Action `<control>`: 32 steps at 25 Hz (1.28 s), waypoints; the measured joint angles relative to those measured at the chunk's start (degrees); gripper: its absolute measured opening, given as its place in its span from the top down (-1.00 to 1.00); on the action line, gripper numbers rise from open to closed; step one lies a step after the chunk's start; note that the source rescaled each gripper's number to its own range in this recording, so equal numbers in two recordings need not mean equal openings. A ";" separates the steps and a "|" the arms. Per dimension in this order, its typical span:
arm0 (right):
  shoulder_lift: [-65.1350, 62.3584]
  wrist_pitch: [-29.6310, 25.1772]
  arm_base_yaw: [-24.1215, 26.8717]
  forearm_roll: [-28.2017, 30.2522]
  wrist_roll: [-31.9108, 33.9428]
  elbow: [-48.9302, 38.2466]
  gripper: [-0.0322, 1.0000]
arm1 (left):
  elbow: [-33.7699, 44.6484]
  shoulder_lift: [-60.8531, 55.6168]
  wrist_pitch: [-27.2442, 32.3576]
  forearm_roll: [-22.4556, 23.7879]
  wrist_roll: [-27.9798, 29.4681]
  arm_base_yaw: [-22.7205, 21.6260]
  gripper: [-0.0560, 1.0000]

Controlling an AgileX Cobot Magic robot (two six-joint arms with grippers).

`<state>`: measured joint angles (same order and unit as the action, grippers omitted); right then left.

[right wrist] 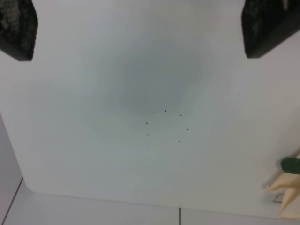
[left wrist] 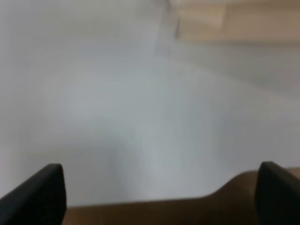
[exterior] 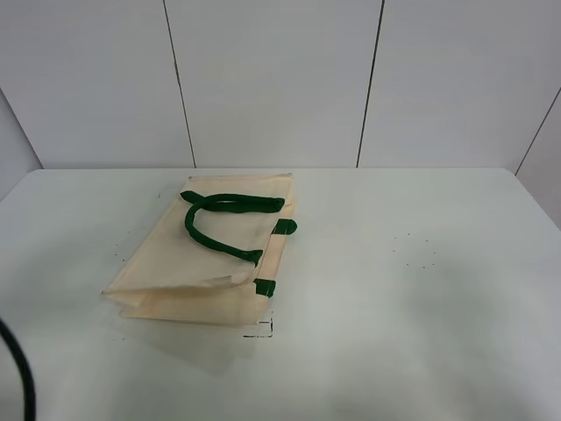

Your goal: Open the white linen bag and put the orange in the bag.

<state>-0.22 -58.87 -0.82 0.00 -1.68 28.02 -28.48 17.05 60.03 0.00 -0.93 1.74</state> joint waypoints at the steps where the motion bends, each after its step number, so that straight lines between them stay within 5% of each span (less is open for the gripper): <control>1: 0.00 0.00 0.00 0.00 0.00 0.00 -1.00 | 0.00 -2.55 0.05 0.00 -0.18 0.00 -0.95; 10: 0.00 0.00 0.00 0.00 0.00 0.00 -1.00 | 0.00 -16.92 0.33 0.00 -0.52 0.16 -0.95; 32: 0.00 0.00 0.00 -0.31 0.00 0.00 -1.00 | 0.00 -17.19 0.40 0.00 -0.52 0.16 -0.95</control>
<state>-0.22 -58.87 -0.82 -0.31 -1.68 28.02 -28.48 -0.14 60.43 0.00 -1.46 1.90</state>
